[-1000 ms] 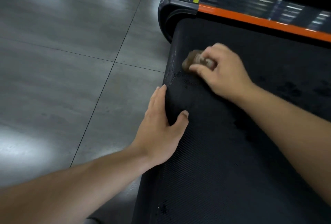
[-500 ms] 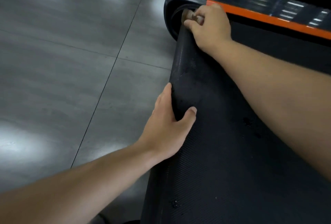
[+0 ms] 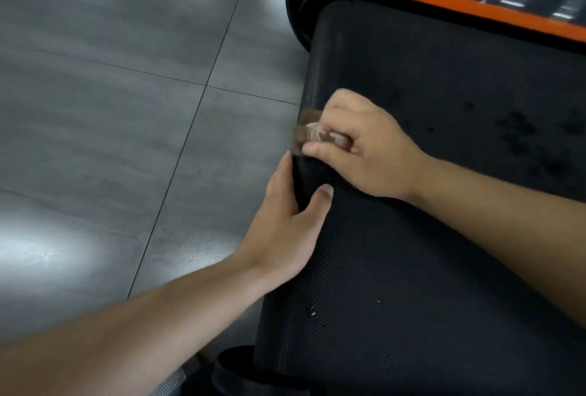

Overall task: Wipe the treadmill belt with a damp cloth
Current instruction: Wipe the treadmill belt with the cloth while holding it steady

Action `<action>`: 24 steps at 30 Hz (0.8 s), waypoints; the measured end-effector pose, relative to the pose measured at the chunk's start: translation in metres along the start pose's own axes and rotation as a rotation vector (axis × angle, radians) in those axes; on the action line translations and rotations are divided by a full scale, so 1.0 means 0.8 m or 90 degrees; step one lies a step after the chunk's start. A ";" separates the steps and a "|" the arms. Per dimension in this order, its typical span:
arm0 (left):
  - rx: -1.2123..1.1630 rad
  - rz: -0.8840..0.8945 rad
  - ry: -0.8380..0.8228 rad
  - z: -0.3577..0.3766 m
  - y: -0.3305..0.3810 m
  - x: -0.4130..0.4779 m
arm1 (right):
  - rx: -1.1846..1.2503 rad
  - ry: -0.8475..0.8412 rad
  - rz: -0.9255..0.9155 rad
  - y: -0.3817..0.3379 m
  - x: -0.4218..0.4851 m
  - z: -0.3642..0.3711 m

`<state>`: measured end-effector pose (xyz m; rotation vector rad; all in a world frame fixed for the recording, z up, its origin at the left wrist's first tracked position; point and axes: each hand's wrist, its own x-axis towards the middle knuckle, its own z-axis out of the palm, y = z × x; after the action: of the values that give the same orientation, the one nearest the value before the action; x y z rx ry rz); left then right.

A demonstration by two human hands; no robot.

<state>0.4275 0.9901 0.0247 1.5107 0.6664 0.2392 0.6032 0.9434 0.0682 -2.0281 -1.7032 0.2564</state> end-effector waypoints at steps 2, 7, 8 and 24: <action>-0.026 -0.002 0.003 0.001 0.001 -0.001 | -0.023 0.030 0.027 0.014 0.004 -0.012; -0.144 -0.042 -0.024 -0.002 -0.019 0.000 | -0.057 0.190 0.186 0.025 0.004 -0.011; -0.149 -0.050 -0.029 -0.003 -0.023 0.000 | -0.031 0.159 0.139 0.008 -0.017 -0.003; -0.162 -0.043 -0.007 -0.003 -0.023 -0.004 | -0.088 0.203 0.239 0.015 -0.050 -0.024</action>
<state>0.4188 0.9886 0.0078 1.2432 0.6512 0.2542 0.6137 0.8986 0.0726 -2.3369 -1.1718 -0.0672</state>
